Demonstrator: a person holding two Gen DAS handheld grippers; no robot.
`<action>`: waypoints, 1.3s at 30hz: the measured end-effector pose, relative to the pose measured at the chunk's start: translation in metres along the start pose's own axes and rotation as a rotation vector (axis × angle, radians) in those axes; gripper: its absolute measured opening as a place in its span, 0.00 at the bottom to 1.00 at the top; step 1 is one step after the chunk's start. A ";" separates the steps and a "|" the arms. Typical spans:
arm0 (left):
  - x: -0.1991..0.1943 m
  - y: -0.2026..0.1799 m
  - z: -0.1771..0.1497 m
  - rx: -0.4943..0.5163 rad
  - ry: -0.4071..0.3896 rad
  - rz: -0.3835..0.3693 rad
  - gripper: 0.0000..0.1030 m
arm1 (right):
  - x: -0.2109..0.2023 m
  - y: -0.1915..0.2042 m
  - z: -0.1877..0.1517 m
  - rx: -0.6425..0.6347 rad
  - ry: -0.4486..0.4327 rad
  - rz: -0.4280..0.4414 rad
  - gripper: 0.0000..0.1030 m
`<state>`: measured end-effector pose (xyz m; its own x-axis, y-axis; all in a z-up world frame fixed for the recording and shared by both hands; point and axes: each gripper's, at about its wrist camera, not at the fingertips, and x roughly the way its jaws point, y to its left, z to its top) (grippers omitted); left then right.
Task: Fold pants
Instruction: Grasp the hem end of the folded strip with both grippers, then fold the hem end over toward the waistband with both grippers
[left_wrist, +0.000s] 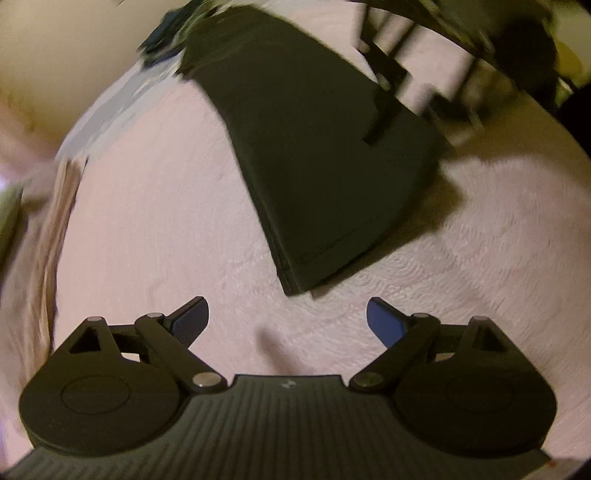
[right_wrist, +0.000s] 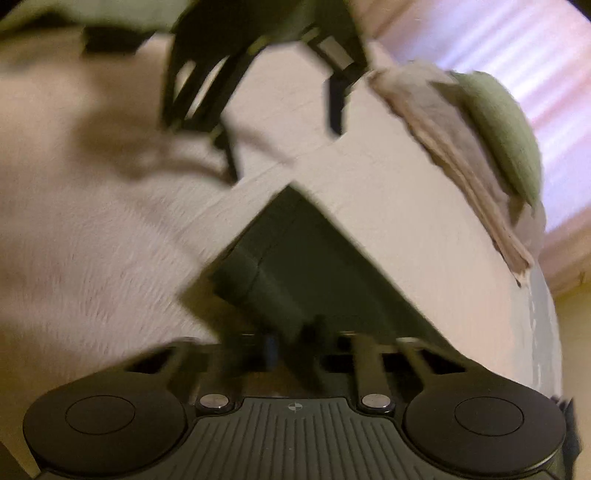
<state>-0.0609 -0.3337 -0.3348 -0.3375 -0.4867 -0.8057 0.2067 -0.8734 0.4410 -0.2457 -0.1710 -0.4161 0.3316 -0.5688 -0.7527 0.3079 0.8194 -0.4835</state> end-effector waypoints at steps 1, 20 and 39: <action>0.002 -0.001 0.001 0.044 -0.013 0.005 0.88 | -0.006 -0.010 0.002 0.045 -0.012 0.006 0.06; -0.016 0.083 0.092 0.174 -0.207 -0.011 0.17 | -0.093 -0.164 0.000 0.675 -0.073 0.097 0.04; 0.195 0.249 0.424 0.187 -0.047 -0.337 0.15 | -0.088 -0.419 -0.259 1.529 -0.166 0.111 0.04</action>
<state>-0.4647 -0.6540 -0.2145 -0.4005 -0.1688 -0.9006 -0.0923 -0.9704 0.2230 -0.6348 -0.4455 -0.2635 0.4744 -0.5978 -0.6462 0.8312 0.0624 0.5525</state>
